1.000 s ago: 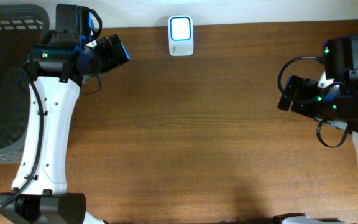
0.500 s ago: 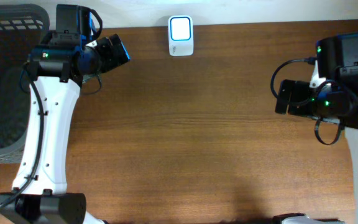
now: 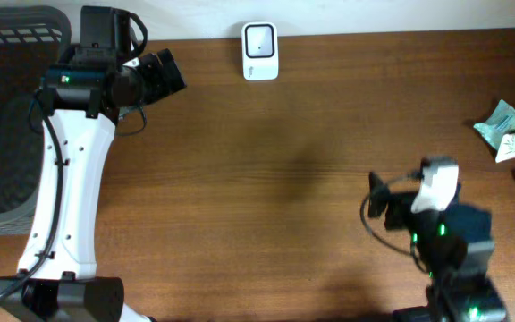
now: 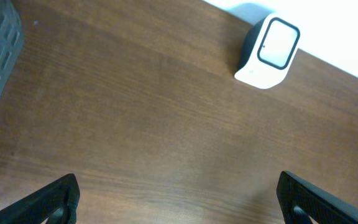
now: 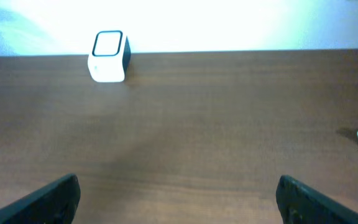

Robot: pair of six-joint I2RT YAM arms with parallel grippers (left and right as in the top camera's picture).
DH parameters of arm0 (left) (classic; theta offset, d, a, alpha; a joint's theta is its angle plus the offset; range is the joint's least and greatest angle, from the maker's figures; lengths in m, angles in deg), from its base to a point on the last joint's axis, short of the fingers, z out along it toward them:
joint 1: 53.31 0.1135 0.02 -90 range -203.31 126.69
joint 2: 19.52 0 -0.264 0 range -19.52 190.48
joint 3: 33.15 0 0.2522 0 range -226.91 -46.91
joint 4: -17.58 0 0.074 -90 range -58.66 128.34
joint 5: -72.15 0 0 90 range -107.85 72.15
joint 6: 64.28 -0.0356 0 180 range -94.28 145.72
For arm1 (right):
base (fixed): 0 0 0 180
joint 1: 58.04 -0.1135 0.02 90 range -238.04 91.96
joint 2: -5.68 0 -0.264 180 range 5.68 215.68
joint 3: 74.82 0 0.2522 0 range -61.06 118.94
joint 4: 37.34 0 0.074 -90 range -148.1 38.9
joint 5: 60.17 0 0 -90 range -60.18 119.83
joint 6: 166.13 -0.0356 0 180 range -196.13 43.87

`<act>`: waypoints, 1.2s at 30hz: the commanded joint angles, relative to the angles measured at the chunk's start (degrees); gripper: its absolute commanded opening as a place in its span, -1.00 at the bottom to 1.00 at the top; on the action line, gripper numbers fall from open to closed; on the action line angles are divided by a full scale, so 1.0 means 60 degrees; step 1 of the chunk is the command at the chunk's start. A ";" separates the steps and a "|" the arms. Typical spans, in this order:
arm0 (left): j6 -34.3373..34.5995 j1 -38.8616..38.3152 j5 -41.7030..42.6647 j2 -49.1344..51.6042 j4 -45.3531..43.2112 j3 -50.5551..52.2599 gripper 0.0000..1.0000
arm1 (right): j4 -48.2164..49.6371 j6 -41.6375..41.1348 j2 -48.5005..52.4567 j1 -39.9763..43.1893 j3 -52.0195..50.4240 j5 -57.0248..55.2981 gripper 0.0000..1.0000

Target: Scan the item barcode

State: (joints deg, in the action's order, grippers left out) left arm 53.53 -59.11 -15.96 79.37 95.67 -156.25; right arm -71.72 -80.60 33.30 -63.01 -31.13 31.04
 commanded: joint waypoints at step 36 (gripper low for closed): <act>-0.0193 0.0040 -0.0036 -0.0062 -0.0022 -0.0051 0.98 | 0.2685 0.0426 -0.4572 0.1406 -0.4936 -0.0091 0.97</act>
State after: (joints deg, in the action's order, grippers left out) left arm 53.53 -59.11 -15.98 79.37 95.46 -156.29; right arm -55.57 -78.48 6.48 -55.01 -60.18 31.21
